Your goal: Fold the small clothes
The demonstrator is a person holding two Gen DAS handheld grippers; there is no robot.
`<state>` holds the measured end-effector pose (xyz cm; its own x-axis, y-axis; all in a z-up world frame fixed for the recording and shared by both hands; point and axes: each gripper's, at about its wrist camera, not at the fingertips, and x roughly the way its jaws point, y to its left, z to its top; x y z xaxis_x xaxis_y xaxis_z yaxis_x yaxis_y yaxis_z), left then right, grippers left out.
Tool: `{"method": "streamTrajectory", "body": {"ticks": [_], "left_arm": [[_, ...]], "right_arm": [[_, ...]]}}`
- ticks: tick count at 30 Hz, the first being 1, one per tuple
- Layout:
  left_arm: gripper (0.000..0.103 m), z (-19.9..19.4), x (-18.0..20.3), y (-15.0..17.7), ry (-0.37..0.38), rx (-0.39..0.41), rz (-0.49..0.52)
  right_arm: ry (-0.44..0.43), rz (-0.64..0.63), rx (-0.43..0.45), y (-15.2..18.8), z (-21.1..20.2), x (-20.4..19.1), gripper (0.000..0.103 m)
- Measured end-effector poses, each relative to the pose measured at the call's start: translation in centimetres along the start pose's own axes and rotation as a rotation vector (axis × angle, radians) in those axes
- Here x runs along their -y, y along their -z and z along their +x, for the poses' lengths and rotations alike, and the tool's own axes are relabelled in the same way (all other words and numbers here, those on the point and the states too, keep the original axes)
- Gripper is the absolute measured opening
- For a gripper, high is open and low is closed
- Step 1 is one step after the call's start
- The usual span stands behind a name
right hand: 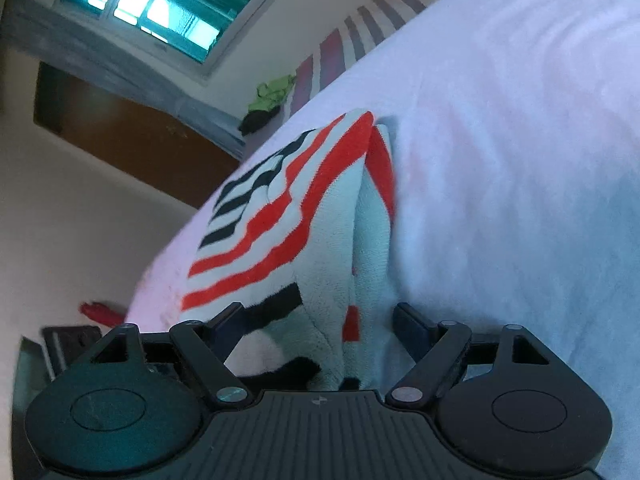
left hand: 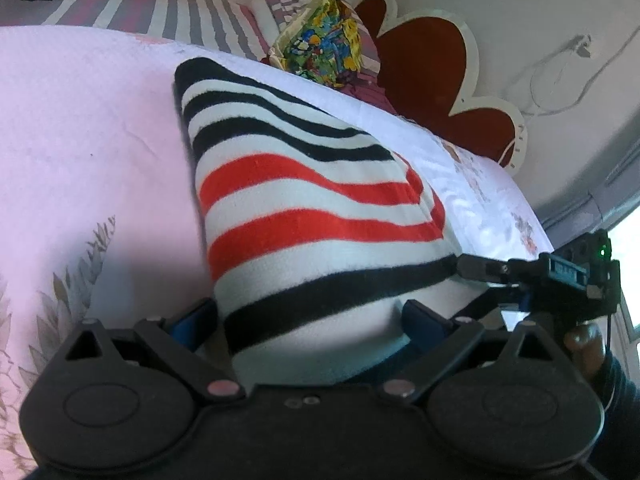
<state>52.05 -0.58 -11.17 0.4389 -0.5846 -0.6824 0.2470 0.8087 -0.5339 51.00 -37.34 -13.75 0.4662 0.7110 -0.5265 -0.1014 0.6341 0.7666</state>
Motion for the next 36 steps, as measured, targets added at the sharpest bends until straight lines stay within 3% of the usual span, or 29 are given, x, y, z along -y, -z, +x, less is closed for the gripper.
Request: {"method": "streamTrajectory", "body": {"ticks": [2,4,7,9,11,14,23,28,36], "left_arm": [[0.096,0.2,0.3,-0.2,0.016,0.004,-0.035],[0.095,0.7,1.0,-0.4,-0.010,0.002,-0.020],[0.095,1.1,1.9,0.0,-0.043,0.012,0.028],[0.091,1.0,2.2,0.3,-0.053,0.024,0.058],[0.066,0.1,2.2,0.4,-0.059,0.048,0.060],[0.056,-1.5,1.7,0.2,-0.030,0.073,0.044],[0.054,-8.0,1.5,2.1,-0.021,0.156,0.078],[0.054,-13.8,-2.0,3.8,-0.040,0.166,0.084],[0.055,-22.1,-10.8,8.7,-0.103,0.141,0.035]], "right_arm": [[0.044,-0.066,-0.016,0.1,0.9,-1.7,0.076],[0.137,-0.180,-0.026,0.5,1.9,-3.8,0.060],[0.193,-0.279,-0.014,1.2,2.3,-5.7,0.039],[0.224,-0.315,0.007,1.5,2.2,-6.6,0.035],[0.259,-0.381,0.033,2.1,2.0,-7.7,0.034],[0.262,-0.426,0.069,3.1,2.1,-9.3,0.033],[0.257,-0.566,0.090,7.3,4.3,-17.8,0.032],[0.213,-0.579,0.087,11.1,7.9,-22.7,0.032],[0.104,-0.517,-0.008,18.9,16.3,-27.7,0.032]]}}
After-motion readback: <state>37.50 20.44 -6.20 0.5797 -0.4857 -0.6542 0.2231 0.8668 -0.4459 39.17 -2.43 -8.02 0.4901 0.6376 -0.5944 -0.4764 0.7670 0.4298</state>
